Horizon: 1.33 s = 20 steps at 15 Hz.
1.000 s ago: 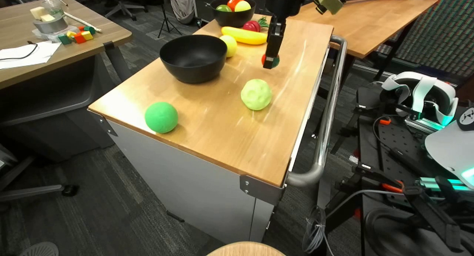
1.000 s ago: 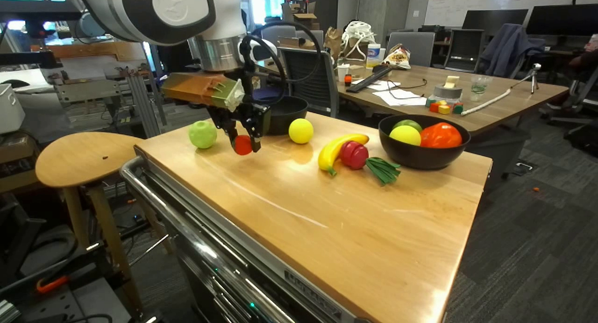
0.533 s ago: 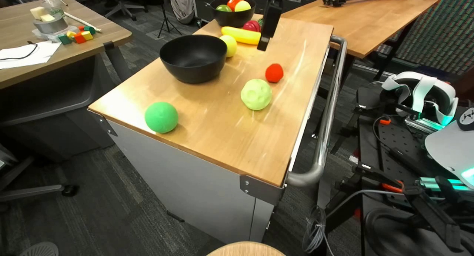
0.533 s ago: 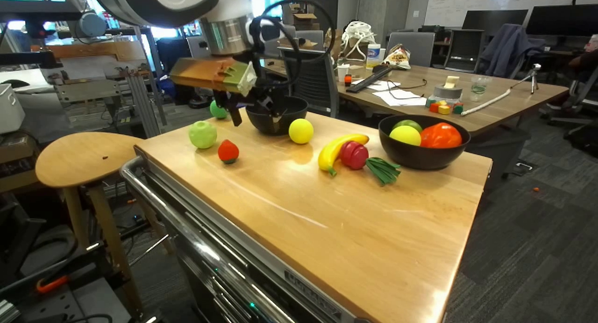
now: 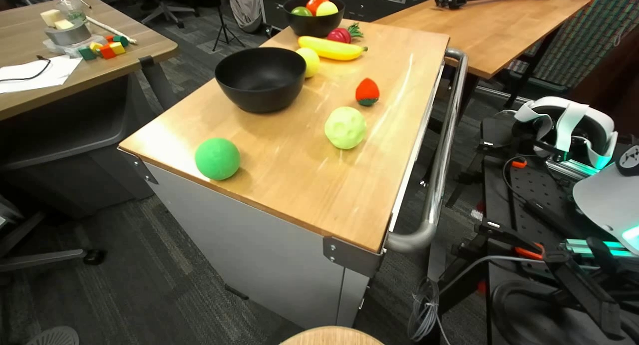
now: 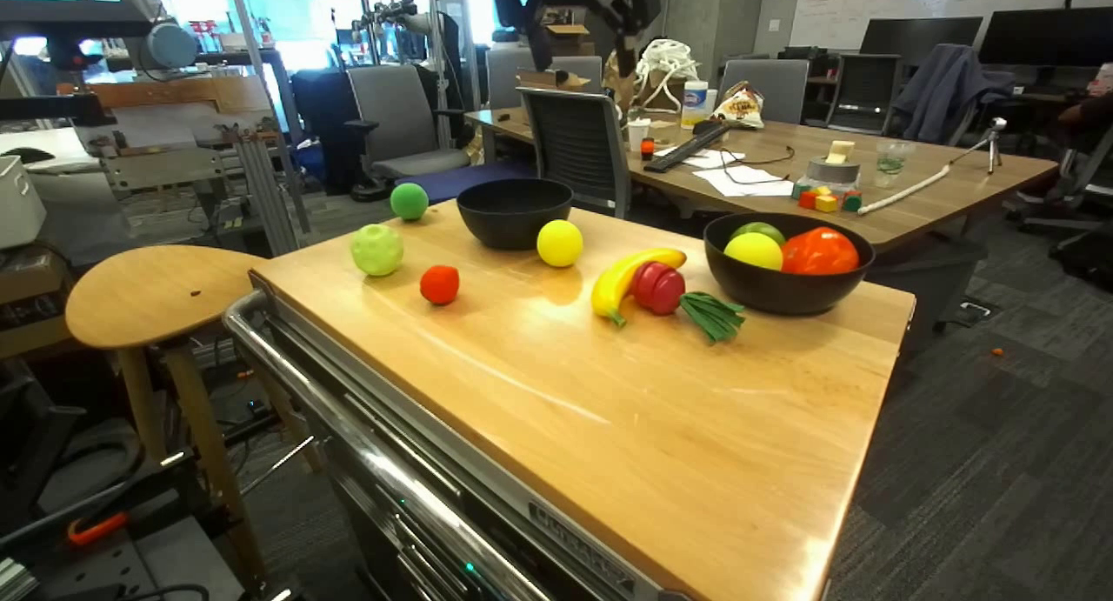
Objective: Remove all the plastic vegetables and fruits from the two bowls
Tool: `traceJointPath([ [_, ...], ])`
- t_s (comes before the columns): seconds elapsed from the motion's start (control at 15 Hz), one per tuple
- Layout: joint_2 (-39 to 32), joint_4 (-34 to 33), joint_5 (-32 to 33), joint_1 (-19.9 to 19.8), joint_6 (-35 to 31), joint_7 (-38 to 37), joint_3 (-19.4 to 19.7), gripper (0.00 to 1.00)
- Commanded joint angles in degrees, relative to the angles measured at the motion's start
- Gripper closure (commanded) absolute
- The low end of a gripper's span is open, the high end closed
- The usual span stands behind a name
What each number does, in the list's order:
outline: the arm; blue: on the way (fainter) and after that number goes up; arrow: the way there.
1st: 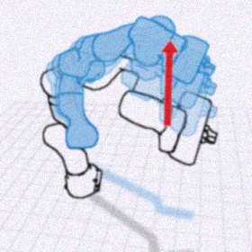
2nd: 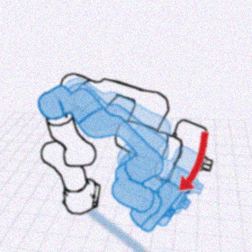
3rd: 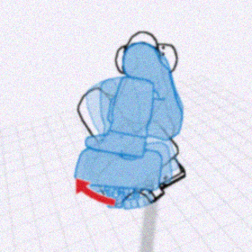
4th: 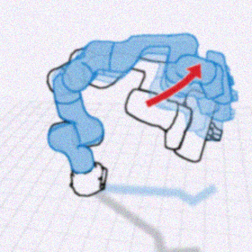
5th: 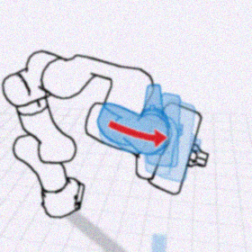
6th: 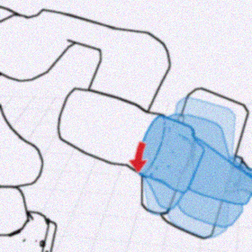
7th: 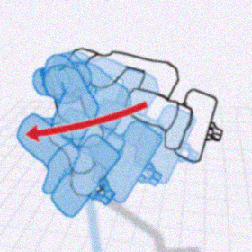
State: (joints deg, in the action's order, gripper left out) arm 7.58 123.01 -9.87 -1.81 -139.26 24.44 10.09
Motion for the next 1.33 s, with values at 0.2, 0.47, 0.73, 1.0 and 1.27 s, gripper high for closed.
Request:
traceJointPath([
  [0.2, -3.09, -3.34, -0.2, -1.52, 1.27, -0.34, -0.7, 0.0],
  [0.47, -8.4, -9.53, 1.08, -2.28, 3.37, -8.05, -0.86, 0.0],
  [0.73, -17.27, -18.94, 0.97, -4.83, 3.63, -18.53, 0.18, 0.0],
  [1.0, -27.6, -26.42, 7.01, -6.6, 1.32, -28.56, 1.66, 0.0],
  [1.27, -28.19, -24.42, 9.28, -7.71, 0.73, -27.66, 0.87, 0.0],
])
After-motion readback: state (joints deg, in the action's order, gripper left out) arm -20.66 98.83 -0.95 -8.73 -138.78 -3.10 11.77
